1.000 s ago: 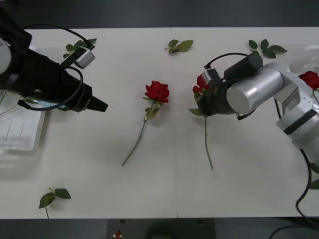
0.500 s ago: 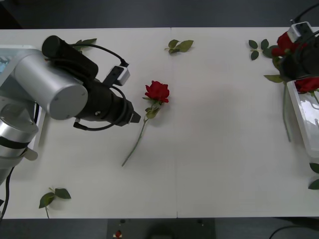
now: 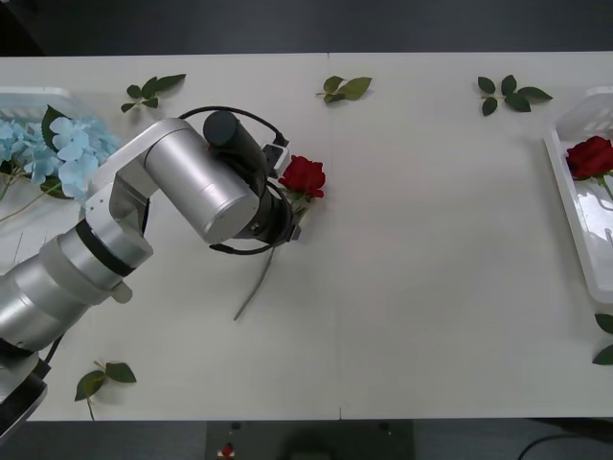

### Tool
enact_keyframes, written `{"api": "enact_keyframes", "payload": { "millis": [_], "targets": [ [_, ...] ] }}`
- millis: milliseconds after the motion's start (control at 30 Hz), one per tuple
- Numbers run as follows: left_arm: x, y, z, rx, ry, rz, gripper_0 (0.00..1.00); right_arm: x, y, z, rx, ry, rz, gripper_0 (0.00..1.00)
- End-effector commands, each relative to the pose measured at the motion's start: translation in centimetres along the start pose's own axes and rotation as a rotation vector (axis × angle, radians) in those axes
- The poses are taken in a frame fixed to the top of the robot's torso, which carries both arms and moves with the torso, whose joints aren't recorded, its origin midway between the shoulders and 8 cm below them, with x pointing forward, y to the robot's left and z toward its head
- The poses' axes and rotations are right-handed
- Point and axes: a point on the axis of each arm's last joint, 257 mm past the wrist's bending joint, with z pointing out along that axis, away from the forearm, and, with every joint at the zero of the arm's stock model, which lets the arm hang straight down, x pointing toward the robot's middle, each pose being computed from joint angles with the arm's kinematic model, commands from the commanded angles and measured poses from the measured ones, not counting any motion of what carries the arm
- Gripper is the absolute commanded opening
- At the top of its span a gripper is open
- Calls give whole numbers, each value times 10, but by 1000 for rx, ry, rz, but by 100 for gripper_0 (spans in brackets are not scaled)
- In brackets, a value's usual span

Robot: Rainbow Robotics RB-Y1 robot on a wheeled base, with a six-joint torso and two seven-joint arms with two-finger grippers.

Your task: Put the red flowers into the right box and the blue flowers into the left box

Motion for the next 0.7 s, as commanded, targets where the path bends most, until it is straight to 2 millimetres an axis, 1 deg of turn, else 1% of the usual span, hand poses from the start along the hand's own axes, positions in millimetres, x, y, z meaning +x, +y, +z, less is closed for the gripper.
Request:
{"api": "enact_keyframes", "payload": {
  "millis": [33, 167, 267, 367, 433, 500, 700],
  "targets": [
    [-25, -8, 2, -17, -21, 41, 100, -21, -45, -4, 104, -67, -63, 0],
    [-26, -6, 14, -38, 4, 57, 100, -16, -58, 12, 167, -75, -78, 0],
    [-23, -3, 23, -50, 24, 65, 100, -12, -62, 23, 205, -72, -94, 0],
    [-23, -1, 31, -57, 38, 71, 100, -2, -64, 35, 231, -58, -97, 0],
    [-21, 0, 34, -63, 46, 74, 100, -1, -65, 38, 240, -63, -97, 0],
    [-20, 1, 39, -68, 63, 73, 100, 5, -66, 45, 248, -55, -91, 0],
    [-17, -2, 47, -69, 97, 74, 100, 17, -67, 58, 268, -50, -85, 0]
  ]
}}
